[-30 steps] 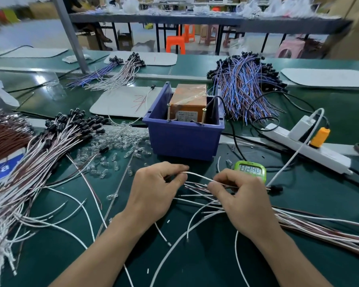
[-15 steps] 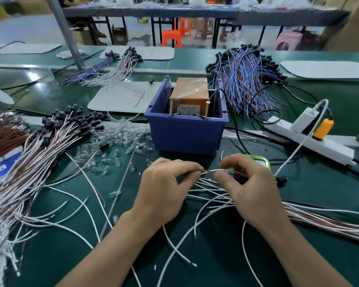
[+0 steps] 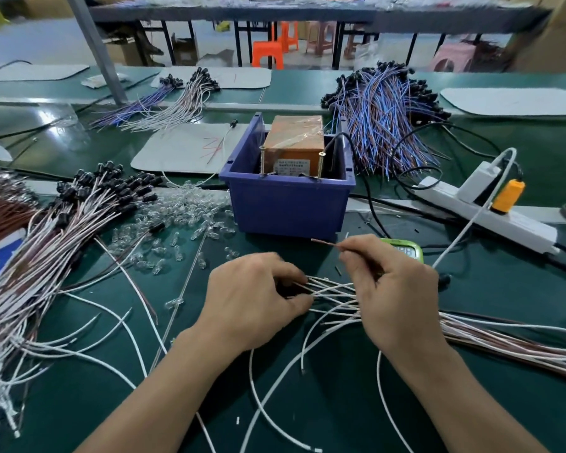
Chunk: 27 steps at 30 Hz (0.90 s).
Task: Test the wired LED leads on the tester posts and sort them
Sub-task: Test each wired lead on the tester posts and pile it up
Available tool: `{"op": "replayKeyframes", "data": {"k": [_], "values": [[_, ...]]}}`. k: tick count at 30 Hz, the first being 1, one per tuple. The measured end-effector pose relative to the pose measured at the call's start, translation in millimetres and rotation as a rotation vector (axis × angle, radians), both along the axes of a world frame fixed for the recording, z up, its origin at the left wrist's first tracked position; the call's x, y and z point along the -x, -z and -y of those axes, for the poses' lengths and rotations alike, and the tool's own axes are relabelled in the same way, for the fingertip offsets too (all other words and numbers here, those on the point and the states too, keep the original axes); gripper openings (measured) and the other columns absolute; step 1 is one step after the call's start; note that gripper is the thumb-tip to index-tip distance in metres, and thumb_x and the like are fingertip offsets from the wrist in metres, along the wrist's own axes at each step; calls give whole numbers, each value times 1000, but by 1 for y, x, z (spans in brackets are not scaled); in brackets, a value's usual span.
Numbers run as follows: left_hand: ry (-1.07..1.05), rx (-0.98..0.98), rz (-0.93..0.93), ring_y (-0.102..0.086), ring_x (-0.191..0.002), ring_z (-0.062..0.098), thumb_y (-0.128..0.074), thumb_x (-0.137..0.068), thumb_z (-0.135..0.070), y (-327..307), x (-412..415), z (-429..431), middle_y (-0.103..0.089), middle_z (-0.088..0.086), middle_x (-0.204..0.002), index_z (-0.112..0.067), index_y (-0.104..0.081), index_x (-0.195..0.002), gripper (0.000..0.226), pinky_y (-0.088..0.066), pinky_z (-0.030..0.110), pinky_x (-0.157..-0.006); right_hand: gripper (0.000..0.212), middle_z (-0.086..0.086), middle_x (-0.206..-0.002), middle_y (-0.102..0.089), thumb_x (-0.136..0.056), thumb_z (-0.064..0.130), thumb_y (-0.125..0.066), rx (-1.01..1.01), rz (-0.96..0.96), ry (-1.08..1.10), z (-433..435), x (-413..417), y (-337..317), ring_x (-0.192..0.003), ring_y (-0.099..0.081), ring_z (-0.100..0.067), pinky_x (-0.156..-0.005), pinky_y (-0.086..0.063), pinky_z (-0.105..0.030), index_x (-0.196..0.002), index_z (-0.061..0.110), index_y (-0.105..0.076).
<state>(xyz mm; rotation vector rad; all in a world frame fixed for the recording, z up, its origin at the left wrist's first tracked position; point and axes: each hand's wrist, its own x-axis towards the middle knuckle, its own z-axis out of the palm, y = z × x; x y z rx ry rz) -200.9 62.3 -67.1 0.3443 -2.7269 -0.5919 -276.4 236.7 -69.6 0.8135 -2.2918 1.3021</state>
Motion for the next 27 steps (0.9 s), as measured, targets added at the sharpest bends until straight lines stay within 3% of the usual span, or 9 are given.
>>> {"op": "replayKeyframes", "data": {"k": [4, 7, 9, 11, 14, 16, 21, 24, 27], "values": [[10, -40, -94, -62, -83, 1, -73, -79, -49, -3, -1, 0, -70, -28, -85, -46, -78, -84, 8, -44, 22, -73, 9, 15, -83, -69, -97, 21, -68, -44, -19, -35, 1, -2, -2, -75, -63, -7, -73, -55, -40, -101, 25, -74], [43, -179, -261, -66, -83, -1, -67, -79, -46, -6, -3, -7, -71, -31, -92, -42, -73, -99, 21, -50, 25, -80, 12, 10, -98, -69, -99, 24, -62, -92, -8, -96, 7, -8, -5, -95, -63, -10, -88, -51, -33, -104, 27, -72], [72, -270, -295, -67, -88, -4, -68, -82, -43, -6, -5, -9, -68, -36, -100, -43, -69, -110, 28, -52, 21, -82, 12, 14, -88, -68, -103, 28, -57, -138, 47, -153, 8, -12, -6, -84, -61, -3, -77, -48, -19, -106, 32, -68], [84, -331, -270, -69, -87, -7, -77, -84, -33, -3, -5, -5, -71, -35, -94, -38, -77, -101, 18, -52, 16, -79, 12, 19, -75, -63, -103, 30, -57, -186, 32, -134, 6, -14, -10, -68, -57, 0, -66, -44, -16, -105, 32, -68], [53, -393, -199, -69, -84, -10, -84, -83, -23, -3, -5, 6, -72, -36, -88, -44, -79, -97, 26, -51, 9, -77, 16, 10, -79, -72, -97, 25, -60, -152, -119, 63, -5, -6, -17, -66, -63, -12, -66, -51, -32, -102, 21, -75], [13, -450, -198, -69, -81, -10, -84, -83, -24, -6, -5, 11, -72, -35, -84, -52, -75, -96, 32, -47, 4, -72, 18, 1, -81, -75, -95, 24, -61, -118, -176, 192, -13, 1, -20, -67, -67, -24, -62, -53, -35, -101, 17, -77], [-183, -454, -205, -67, -70, -9, -85, -79, -28, -8, -2, 24, -70, -31, -70, -53, -76, -75, 26, -46, 5, -63, 21, -4, -80, -76, -96, 25, -58, -118, -124, 326, -23, 9, -19, -67, -67, -32, -64, -51, -36, -102, 17, -77], [-289, -476, -216, -67, -64, -8, -84, -78, -29, -9, 0, 30, -70, -29, -65, -52, -75, -69, 26, -52, 14, -66, 12, -8, -72, -73, -98, 18, -64, -146, -77, 409, -28, 16, -17, -62, -63, -36, -62, -45, -35, -99, 19, -76], [-329, -470, -241, -66, -63, -10, -85, -78, -29, -8, 0, 30, -68, -31, -63, -49, -73, -64, 27, -54, 14, -65, 10, -9, -75, -73, -89, 11, -73, -251, -77, 456, -29, 17, -14, -70, -57, -31, -76, -42, -36, -93, 19, -77]]}}
